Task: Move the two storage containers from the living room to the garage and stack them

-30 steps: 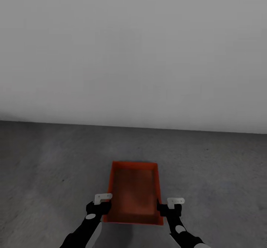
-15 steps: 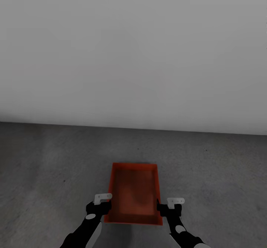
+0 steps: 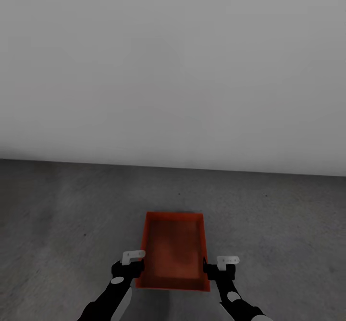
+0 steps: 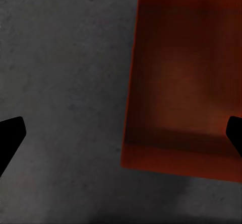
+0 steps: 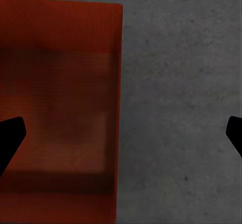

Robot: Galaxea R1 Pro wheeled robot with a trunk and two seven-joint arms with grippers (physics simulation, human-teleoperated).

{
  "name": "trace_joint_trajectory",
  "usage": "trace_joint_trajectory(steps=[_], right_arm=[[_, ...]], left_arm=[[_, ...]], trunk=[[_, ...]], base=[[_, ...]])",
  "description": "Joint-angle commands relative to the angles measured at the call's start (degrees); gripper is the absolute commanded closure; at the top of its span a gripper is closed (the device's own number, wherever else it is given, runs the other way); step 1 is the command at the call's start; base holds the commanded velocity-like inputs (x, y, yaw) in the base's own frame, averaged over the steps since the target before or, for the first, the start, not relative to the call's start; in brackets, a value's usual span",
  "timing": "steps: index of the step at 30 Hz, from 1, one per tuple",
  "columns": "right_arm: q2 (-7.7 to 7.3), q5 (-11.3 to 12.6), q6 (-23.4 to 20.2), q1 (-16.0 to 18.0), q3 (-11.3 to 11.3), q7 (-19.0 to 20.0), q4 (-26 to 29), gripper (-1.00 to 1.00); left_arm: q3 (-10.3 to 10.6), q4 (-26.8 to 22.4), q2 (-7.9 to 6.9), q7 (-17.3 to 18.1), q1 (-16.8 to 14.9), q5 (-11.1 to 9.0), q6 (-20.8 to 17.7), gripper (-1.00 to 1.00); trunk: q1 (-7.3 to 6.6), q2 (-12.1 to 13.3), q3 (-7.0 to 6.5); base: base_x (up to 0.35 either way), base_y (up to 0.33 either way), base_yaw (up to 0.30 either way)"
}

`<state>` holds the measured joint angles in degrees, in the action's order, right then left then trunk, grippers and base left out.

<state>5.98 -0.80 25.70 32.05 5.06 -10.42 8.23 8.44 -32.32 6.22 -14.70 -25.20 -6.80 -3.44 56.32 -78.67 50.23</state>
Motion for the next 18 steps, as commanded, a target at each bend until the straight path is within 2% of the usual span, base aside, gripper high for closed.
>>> trace_joint_trajectory(steps=[1,18], right_arm=[[0.0,-0.1,0.1,0.0,0.5,-0.6,-0.1,-1.0],[0.0,-0.1,0.1,0.0,0.5,-0.6,-0.1,-1.0]], left_arm=[[0.4,-0.1,-0.06,-0.5,0.0,-0.6,-0.3,-1.0],[0.4,0.0,-0.15,-0.5,0.0,-0.7,-0.3,-1.0]], trunk=[[-0.23,0.4,-0.15],[-3.96,7.2,-3.2]], base=[[0.0,0.0,0.0],[0.0,0.0,0.0]])
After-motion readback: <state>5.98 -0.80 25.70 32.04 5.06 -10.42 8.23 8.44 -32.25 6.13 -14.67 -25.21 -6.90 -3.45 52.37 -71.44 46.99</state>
